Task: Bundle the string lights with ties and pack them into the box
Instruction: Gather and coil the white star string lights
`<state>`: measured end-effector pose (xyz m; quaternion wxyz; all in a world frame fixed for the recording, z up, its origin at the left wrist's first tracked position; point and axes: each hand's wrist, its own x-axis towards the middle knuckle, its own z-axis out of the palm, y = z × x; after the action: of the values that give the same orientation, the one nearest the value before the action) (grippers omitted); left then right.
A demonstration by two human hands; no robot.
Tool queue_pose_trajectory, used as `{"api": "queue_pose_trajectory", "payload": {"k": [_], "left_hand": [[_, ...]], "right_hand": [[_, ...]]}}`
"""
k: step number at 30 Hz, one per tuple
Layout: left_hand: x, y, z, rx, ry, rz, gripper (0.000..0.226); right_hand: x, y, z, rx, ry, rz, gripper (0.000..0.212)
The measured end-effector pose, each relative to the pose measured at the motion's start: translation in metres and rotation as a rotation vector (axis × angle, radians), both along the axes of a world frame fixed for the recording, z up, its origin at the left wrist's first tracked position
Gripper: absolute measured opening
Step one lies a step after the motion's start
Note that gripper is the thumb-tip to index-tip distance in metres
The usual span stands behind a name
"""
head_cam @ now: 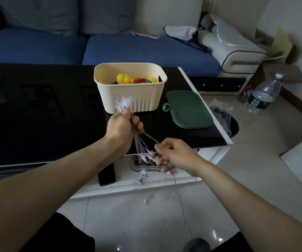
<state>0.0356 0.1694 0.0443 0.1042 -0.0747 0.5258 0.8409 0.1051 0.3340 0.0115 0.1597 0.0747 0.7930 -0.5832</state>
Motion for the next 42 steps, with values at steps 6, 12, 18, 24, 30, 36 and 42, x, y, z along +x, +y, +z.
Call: {"api": "queue_pose_trajectory", "payload": {"k": [6, 12, 18, 24, 30, 36, 42], "left_hand": [[-0.001, -0.008, 0.008, 0.070, -0.069, -0.027, 0.025], [0.001, -0.011, 0.011, 0.054, -0.068, -0.156, 0.034], [0.002, -0.005, 0.012, -0.066, 0.033, -0.154, 0.034], [0.006, -0.008, 0.009, -0.127, 0.153, -0.230, 0.037], [0.005, -0.013, 0.014, -0.063, 0.110, -0.180, 0.037], [0.002, -0.020, 0.017, -0.097, 0.057, -0.005, 0.036], [0.004, -0.026, 0.019, -0.137, 0.056, 0.017, 0.036]], "right_hand": [[-0.002, 0.009, 0.003, 0.058, -0.007, 0.049, 0.042], [-0.003, 0.020, 0.001, 0.090, 0.063, 0.091, 0.022], [-0.002, 0.021, -0.007, 0.149, 0.029, 0.160, 0.020], [0.000, 0.024, -0.008, 0.167, 0.035, 0.192, 0.016], [-0.002, 0.033, -0.004, 0.177, 0.044, 0.215, 0.023], [-0.003, 0.052, -0.005, 0.347, -0.039, 0.258, 0.033], [-0.003, 0.071, -0.006, 0.237, -0.248, 0.259, 0.025]]}}
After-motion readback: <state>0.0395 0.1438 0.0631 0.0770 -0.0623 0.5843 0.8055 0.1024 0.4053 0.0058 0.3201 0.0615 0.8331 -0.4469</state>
